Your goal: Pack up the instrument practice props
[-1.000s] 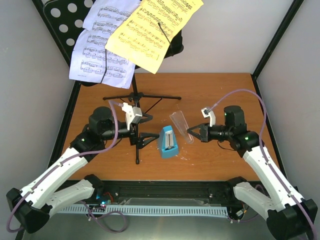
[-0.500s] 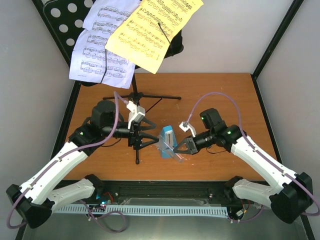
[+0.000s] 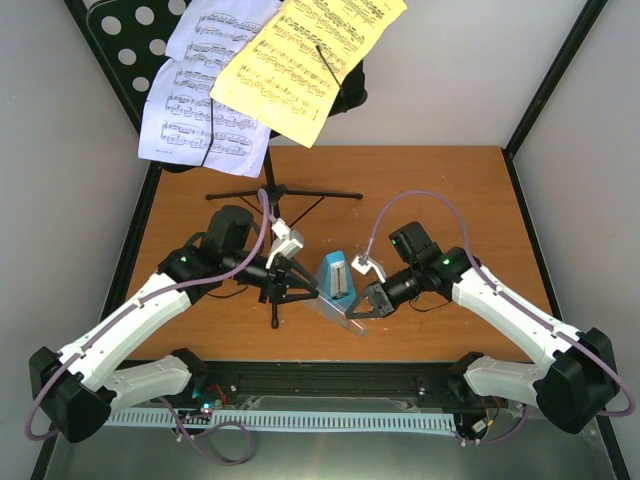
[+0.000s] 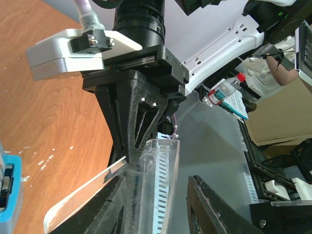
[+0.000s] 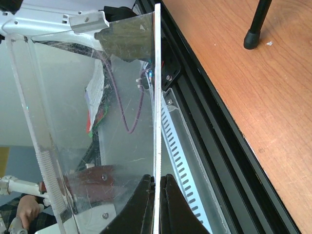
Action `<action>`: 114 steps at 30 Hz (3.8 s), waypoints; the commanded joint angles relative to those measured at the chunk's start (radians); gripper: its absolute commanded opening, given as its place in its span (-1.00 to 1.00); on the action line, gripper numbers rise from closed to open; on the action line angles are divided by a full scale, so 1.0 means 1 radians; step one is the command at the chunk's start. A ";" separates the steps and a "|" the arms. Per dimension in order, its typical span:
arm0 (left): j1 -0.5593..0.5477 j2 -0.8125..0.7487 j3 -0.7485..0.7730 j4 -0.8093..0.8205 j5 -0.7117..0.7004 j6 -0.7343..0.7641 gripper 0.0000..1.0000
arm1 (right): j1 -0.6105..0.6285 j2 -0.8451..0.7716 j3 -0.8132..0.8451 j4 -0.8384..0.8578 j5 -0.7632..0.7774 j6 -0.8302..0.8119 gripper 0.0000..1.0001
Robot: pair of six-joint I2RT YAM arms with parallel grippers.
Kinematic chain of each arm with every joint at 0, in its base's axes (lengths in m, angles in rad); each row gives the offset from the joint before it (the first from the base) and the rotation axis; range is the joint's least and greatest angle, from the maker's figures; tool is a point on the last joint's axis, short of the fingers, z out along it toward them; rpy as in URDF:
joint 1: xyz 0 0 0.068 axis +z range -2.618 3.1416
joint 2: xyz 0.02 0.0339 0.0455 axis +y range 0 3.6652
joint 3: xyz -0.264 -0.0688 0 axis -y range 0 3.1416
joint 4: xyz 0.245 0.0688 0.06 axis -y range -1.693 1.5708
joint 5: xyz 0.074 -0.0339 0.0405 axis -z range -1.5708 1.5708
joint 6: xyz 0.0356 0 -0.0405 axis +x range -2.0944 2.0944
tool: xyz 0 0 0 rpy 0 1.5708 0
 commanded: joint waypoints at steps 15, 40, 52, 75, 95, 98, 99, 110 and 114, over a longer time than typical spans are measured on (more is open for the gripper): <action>-0.082 0.031 -0.004 -0.074 0.018 0.057 -0.36 | 0.011 -0.002 0.005 -0.028 -0.007 -0.024 -0.95; -0.108 0.014 -0.014 -0.083 0.040 0.067 -0.72 | 0.012 0.021 0.019 -0.040 0.060 -0.033 -0.95; -0.112 0.015 -0.014 -0.081 0.055 0.069 -0.94 | 0.012 0.013 0.025 -0.043 0.068 -0.033 -0.95; -0.110 -0.122 -0.210 0.588 -0.105 -0.498 -0.99 | -0.049 -0.375 -0.077 0.461 0.588 0.369 1.00; -0.107 -0.200 -0.314 1.097 -0.540 -0.850 -0.99 | -0.033 -0.576 -0.377 1.209 0.811 0.779 1.00; -0.108 -0.189 -0.313 1.120 -0.549 -0.880 -0.99 | 0.013 -0.539 -0.379 1.299 0.832 0.761 1.00; -0.108 -0.190 -0.313 1.123 -0.556 -0.887 -0.99 | 0.030 -0.521 -0.373 1.314 0.845 0.750 1.00; -0.108 -0.186 -0.322 1.159 -0.584 -0.947 -0.99 | 0.184 -0.288 -0.244 1.415 0.941 0.641 0.91; -0.108 -0.186 -0.321 1.159 -0.584 -0.953 -0.99 | 0.217 -0.234 -0.206 1.427 0.962 0.634 0.79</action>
